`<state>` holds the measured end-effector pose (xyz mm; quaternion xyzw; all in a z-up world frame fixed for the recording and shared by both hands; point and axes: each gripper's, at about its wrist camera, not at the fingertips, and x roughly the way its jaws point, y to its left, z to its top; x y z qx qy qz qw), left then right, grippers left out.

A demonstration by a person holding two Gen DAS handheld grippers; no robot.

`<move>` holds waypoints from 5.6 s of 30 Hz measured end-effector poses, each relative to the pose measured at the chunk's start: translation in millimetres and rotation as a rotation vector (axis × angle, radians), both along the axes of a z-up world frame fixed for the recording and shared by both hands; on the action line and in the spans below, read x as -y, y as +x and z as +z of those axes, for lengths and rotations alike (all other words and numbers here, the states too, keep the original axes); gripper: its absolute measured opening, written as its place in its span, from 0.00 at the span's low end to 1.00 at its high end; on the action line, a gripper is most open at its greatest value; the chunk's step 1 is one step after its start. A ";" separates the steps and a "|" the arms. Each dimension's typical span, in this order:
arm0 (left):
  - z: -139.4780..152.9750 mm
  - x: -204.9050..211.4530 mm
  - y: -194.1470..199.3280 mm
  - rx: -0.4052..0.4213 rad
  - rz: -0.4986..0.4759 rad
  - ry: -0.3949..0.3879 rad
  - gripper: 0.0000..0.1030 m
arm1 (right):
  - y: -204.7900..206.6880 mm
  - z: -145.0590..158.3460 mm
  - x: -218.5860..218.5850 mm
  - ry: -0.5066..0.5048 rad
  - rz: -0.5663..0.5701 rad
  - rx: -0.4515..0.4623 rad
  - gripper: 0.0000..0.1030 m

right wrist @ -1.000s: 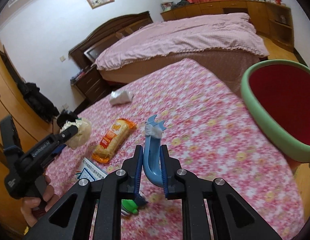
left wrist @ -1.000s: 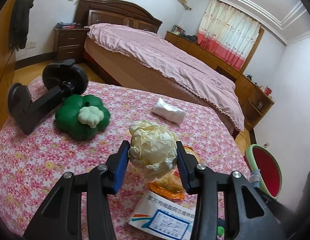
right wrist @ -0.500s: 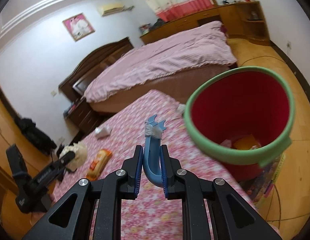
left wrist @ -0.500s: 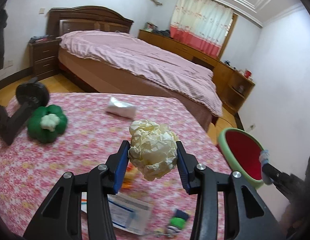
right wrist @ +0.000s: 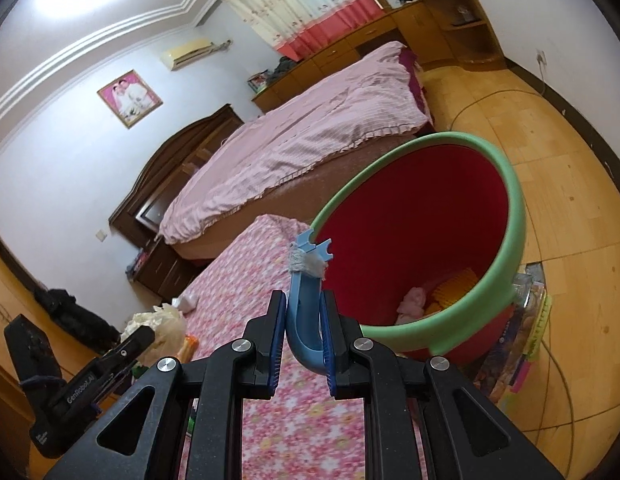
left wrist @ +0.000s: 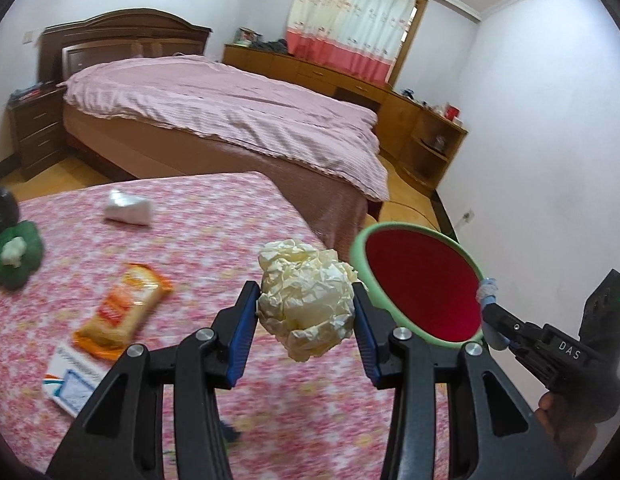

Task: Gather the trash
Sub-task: 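Carry the paper ball and blue toy to the red bucket and release them, then move the left gripper to the white medicine box and grasp it, then grasp the green keychain figure with the right gripper while the left holds the box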

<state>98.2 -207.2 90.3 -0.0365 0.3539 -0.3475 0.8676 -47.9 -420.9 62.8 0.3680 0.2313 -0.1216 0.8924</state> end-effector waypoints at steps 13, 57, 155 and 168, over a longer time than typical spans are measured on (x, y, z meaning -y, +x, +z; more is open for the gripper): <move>-13.0 104.8 -9.5 -0.015 -0.157 0.067 0.44 | -18.3 1.2 44.0 0.023 -0.059 0.041 0.16; -36.0 145.3 8.7 -0.038 -0.164 0.134 0.53 | 32.2 -28.6 102.9 -0.005 -0.094 -0.082 0.21; -80.1 -187.3 20.5 -0.168 0.409 0.273 0.53 | 64.5 -36.5 -147.9 -0.106 0.368 -0.263 0.42; -78.1 -230.4 3.2 -0.207 0.554 0.182 0.53 | 101.1 -47.2 -198.1 -0.153 0.494 -0.291 0.42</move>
